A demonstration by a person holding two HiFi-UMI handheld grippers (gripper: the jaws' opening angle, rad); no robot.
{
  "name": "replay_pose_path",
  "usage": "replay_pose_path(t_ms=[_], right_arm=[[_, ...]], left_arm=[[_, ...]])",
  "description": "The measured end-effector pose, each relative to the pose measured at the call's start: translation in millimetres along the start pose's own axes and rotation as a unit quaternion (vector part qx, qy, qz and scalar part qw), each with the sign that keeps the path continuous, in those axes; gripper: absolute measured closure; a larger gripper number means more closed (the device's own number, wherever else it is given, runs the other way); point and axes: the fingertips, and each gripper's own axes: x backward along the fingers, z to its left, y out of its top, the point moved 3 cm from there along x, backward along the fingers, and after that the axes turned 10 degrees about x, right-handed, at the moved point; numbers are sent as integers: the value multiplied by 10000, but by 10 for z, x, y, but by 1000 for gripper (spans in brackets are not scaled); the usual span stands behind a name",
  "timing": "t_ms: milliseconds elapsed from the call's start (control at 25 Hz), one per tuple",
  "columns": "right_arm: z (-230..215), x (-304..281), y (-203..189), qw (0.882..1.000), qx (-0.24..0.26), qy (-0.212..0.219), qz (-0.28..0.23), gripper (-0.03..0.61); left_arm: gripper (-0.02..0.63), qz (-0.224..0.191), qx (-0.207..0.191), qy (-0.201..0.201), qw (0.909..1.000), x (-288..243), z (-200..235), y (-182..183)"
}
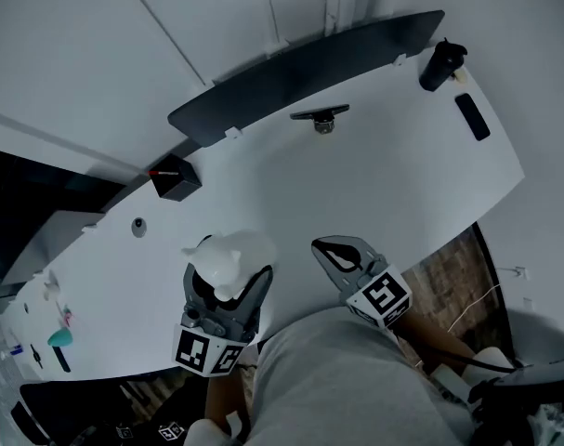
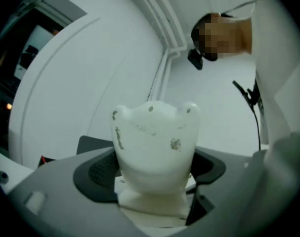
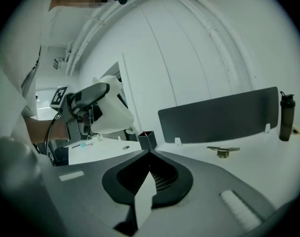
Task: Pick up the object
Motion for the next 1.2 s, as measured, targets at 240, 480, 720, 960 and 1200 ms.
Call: replay_pose_path(t_ms=[240, 480, 720, 960, 1200], right_arm=[[255, 5, 378, 9901, 1346, 231, -323, 542], [685, 13, 770, 9526, 2956, 57, -718, 204], [689, -88, 789, 8794, 4686, -461, -697, 146], [732, -39, 959, 8248, 5489, -382, -1301, 137], [904, -50, 965, 8015, 5815, -41, -1394, 190]], left_arm=[[186, -361, 464, -134, 9982, 100, -5, 134], [186, -490, 694, 12, 9964, 90, 44, 164], [186, -521, 1566, -525, 9849, -13, -46, 153], [186, -516, 2657, -1490, 9511, -18, -164, 139], [186, -483, 3014, -2164, 9273, 11, -278, 154]])
